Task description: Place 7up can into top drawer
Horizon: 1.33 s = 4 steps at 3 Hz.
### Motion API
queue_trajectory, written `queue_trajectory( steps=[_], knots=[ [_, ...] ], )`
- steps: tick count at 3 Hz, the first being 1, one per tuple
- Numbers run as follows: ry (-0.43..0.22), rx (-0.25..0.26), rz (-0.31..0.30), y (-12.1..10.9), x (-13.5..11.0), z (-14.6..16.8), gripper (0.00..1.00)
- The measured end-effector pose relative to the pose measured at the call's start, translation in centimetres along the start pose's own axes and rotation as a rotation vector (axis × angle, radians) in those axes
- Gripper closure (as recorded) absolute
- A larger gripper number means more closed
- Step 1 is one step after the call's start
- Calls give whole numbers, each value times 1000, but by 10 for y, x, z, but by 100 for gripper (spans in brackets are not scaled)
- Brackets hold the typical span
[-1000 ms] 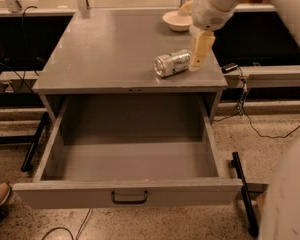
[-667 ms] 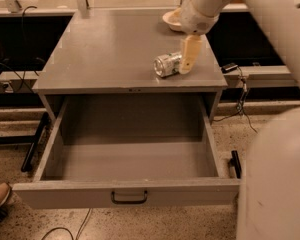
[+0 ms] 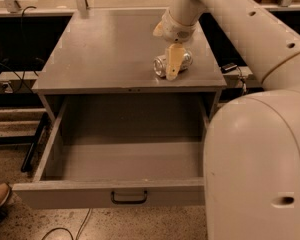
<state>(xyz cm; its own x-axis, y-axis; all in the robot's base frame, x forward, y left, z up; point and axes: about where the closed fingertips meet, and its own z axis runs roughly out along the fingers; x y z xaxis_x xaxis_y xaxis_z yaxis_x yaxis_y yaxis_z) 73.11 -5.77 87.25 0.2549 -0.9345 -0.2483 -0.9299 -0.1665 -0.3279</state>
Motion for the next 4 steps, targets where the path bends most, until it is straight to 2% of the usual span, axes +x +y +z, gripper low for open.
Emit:
queue_trajectory(
  steps=[1, 2, 4],
  knots=[
    [42, -51, -11, 2, 1, 22, 12],
    [72, -81, -5, 7, 9, 31, 28],
    [70, -89, -16, 12, 12, 28, 75]
  ],
)
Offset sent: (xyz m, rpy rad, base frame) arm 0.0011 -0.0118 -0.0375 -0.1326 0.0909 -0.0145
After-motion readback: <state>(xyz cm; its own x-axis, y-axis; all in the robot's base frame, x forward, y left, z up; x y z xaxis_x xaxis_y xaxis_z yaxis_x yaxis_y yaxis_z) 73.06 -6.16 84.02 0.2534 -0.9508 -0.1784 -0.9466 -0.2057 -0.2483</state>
